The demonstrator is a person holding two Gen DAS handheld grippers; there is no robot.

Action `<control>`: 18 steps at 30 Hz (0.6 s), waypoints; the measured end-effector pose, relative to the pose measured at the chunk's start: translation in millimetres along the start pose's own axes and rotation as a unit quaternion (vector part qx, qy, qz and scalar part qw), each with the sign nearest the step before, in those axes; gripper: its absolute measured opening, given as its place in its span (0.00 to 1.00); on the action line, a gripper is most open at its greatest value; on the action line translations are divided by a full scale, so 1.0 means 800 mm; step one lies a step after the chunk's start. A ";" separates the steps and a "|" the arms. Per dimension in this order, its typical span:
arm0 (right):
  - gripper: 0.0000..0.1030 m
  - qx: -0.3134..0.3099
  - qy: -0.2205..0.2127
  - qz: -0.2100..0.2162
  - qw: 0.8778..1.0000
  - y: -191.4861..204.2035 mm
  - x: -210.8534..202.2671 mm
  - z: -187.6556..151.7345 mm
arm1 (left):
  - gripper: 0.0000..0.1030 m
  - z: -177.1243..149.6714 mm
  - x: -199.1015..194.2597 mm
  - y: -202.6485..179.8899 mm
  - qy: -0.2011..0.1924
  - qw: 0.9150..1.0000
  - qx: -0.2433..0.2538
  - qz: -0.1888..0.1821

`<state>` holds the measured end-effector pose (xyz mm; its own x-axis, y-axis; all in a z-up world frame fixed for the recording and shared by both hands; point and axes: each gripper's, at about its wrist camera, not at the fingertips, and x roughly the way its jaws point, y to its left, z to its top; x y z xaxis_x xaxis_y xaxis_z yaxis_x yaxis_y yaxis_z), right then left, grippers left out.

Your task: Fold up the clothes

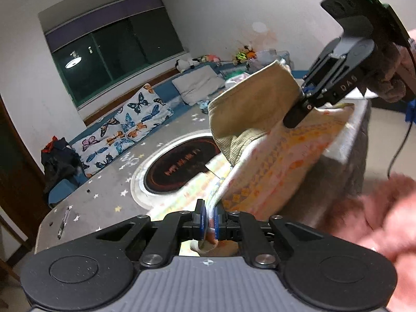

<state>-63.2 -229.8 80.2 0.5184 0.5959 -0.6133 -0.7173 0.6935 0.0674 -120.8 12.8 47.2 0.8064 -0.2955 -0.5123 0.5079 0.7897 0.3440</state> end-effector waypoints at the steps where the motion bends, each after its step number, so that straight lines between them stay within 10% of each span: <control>1: 0.09 0.001 0.001 -0.001 1.000 -0.009 0.008 0.009 | 0.07 0.006 0.012 0.010 0.002 1.000 -0.008 -0.002; 10: 0.09 0.029 0.036 -0.014 0.999 -0.089 0.116 0.063 | 0.07 0.023 0.141 0.095 0.077 0.991 -0.101 -0.032; 18: 0.11 0.091 0.045 -0.033 0.994 -0.126 0.202 0.047 | 0.08 -0.006 0.221 0.139 0.143 0.968 -0.199 -0.059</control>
<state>110.4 -188.1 3.9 0.5117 0.5133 -0.6890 -0.5832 0.7964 0.1602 76.6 50.8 -8.9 0.6045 -0.2797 -0.7459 0.3876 0.9213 -0.0314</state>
